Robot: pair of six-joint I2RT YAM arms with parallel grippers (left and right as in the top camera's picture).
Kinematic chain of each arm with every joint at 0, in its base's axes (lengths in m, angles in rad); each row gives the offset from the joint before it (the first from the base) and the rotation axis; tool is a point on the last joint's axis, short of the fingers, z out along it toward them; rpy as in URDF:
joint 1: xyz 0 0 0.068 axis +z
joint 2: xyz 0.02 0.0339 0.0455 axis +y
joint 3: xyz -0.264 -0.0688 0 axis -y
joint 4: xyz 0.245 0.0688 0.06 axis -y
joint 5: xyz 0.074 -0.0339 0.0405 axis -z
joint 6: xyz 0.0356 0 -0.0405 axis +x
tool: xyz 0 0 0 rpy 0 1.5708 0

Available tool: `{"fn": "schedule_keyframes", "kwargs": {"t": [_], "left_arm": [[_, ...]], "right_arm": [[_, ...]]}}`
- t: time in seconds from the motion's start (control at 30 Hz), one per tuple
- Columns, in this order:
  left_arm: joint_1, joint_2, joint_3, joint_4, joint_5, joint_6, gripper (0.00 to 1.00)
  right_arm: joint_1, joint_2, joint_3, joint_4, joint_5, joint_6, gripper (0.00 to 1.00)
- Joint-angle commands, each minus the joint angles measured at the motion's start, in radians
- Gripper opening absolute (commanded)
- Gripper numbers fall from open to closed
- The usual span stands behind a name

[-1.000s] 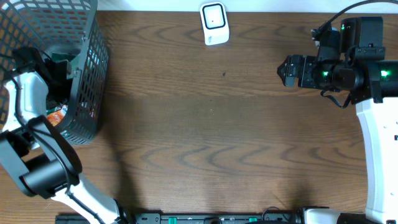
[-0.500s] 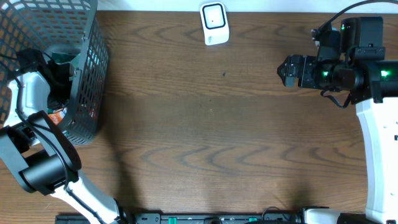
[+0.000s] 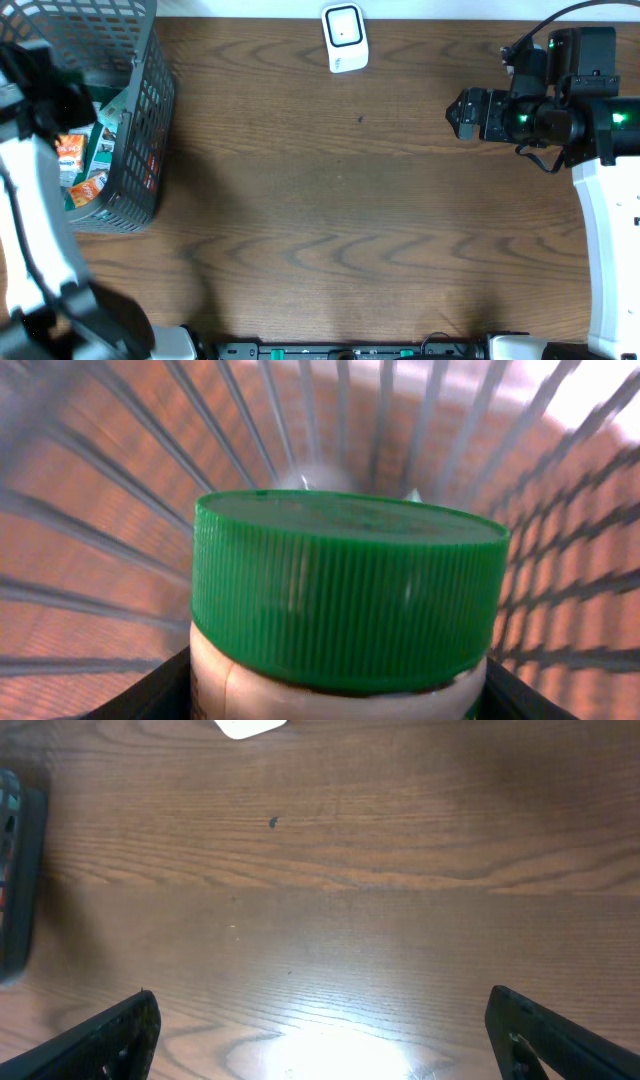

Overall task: Scan the item barcode
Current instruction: 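Grasp the green-capped jar in the basket with the left gripper, then lift the jar out and carry it toward the table center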

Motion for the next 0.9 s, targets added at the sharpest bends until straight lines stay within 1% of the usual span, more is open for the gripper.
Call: {"fn": "schedule_keyframes", "kwargs": {"t": [0.0,0.13,0.23,0.43,0.53,0.63,0.87], "left_arm": [[-0.002,-0.139,0.037,0.045,-0.032,-0.106,0.53],[-0.029,-0.263,0.037,0.061,-0.024,-0.18,0.52],[-0.086,-0.336,0.037,0.025,-0.025,-0.222,0.52],[-0.298,-0.403,0.037,-0.134,-0.026,-0.37,0.52],[-0.432,-0.388,0.032,-0.219,-0.031,-0.451,0.52],[-0.556,-0.351,0.012,-0.263,-0.037,-0.502,0.52],[-0.821,-0.166,-0.051,-0.273,-0.06,-0.575,0.53]], "right_arm": [[0.001,0.005,0.02,-0.001,-0.009,-0.014,0.99],[0.001,0.005,0.02,-0.001,-0.009,-0.015,0.99],[0.001,0.005,0.02,-0.001,-0.009,-0.014,0.99],[0.001,0.005,0.02,-0.001,-0.009,-0.014,0.99],[0.001,0.005,0.02,-0.001,-0.009,-0.014,0.99],[0.001,0.005,0.02,-0.001,-0.009,-0.014,0.99],[0.001,0.005,0.02,-0.001,-0.009,-0.014,0.99]]}}
